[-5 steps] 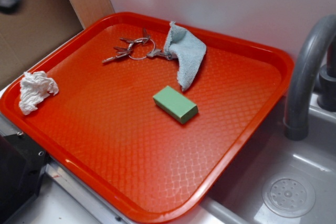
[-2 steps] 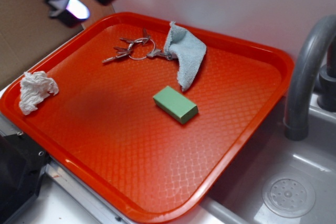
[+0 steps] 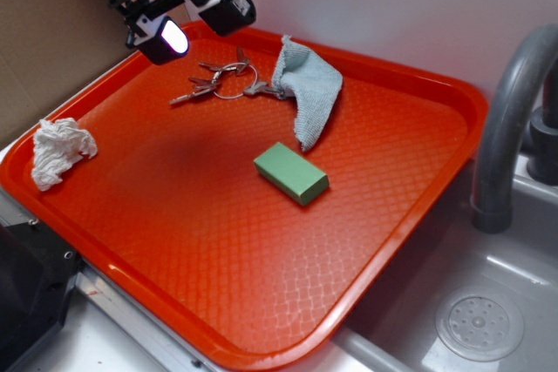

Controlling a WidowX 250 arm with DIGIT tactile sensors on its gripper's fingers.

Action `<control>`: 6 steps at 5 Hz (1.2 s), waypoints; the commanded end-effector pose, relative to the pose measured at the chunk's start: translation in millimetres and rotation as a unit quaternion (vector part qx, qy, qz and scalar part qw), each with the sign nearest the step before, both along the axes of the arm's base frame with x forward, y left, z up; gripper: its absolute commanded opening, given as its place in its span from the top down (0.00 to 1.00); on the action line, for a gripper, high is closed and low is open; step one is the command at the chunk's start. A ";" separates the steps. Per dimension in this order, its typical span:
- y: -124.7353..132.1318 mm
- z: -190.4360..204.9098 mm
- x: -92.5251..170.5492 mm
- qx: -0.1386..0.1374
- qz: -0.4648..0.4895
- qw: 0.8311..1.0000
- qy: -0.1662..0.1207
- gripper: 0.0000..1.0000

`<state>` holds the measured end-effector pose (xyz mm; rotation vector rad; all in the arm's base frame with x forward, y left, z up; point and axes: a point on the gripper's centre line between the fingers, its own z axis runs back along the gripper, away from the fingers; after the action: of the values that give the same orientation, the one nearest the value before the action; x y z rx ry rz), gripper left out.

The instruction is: Grab the blue cloth.

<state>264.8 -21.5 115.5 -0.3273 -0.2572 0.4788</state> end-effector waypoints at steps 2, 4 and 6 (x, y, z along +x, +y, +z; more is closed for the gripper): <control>-37.4 -23.2 39.6 0.046 -0.016 0.998 -0.041 0.00; -77.2 -84.7 62.0 0.026 -0.066 0.997 -0.015 0.00; -55.8 -71.2 62.9 0.041 -0.041 0.998 -0.010 1.00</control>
<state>319.3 -85.8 33.1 -0.2555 -0.2407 0.3528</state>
